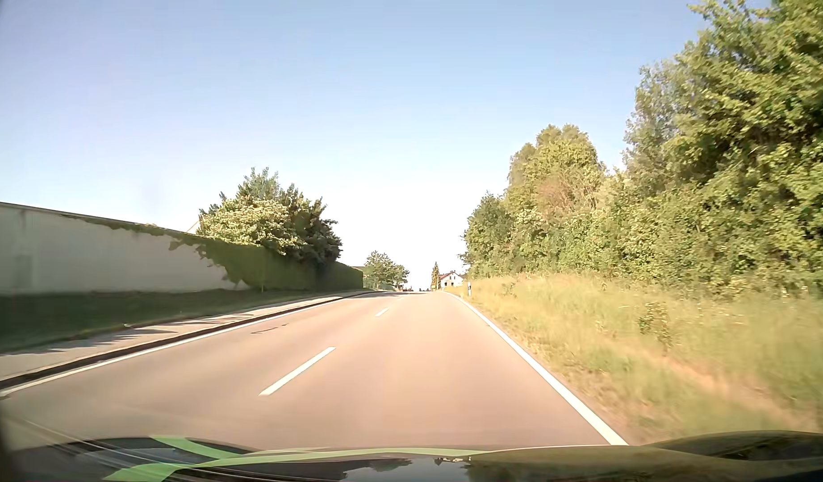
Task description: Follow the waypoints while adhering to traffic rules and regulations
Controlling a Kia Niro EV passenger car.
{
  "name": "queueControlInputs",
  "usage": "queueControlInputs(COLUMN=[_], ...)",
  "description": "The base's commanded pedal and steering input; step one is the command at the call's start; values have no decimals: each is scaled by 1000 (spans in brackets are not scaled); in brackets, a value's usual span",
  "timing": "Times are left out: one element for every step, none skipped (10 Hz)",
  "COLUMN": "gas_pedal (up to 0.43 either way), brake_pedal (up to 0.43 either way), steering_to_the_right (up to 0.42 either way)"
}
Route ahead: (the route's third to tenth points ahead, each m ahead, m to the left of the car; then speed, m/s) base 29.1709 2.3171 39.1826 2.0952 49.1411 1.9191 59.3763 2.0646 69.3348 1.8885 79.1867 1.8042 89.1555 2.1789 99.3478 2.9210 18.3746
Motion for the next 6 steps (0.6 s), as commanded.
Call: queueControlInputs(gas_pedal=[130,79,0,0,0,0], brake_pedal=[0,0,0,0,0,0], steering_to_the_right=[-5,-5,-5,-5,-5,-5])
